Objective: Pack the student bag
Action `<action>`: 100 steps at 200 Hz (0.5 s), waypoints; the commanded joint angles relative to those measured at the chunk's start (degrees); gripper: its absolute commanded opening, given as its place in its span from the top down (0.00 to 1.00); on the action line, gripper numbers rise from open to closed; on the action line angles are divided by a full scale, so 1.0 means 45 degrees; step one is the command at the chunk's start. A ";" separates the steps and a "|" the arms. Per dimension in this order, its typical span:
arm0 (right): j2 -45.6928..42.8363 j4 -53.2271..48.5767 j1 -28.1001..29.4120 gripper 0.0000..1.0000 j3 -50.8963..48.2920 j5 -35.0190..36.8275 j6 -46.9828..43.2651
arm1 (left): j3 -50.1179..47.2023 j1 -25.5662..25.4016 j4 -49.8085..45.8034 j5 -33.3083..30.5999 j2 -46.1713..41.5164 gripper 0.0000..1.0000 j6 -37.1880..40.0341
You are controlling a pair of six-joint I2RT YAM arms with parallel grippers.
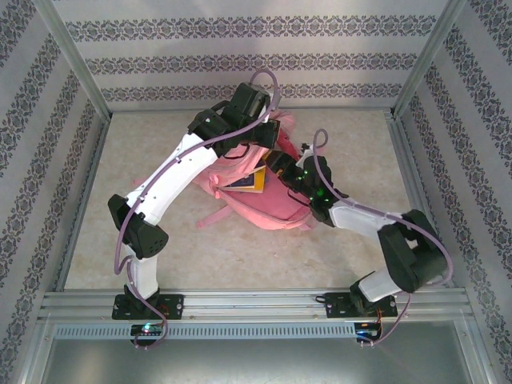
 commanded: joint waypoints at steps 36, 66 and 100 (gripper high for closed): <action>-0.5633 -0.9575 -0.1204 0.59 -0.0505 0.1708 -0.3430 | -0.2318 0.0103 0.2676 0.2441 -0.0196 0.84 -0.0878; -0.7477 -1.2247 -0.2390 0.76 -0.0370 0.2966 -0.3873 | -0.4259 0.0008 0.3297 0.3850 -0.0223 0.75 -0.1513; -0.7338 -1.3580 -0.2928 0.66 -0.0102 0.2310 -0.3133 | -0.6240 -0.0046 0.5007 0.4774 -0.0986 0.46 -0.2002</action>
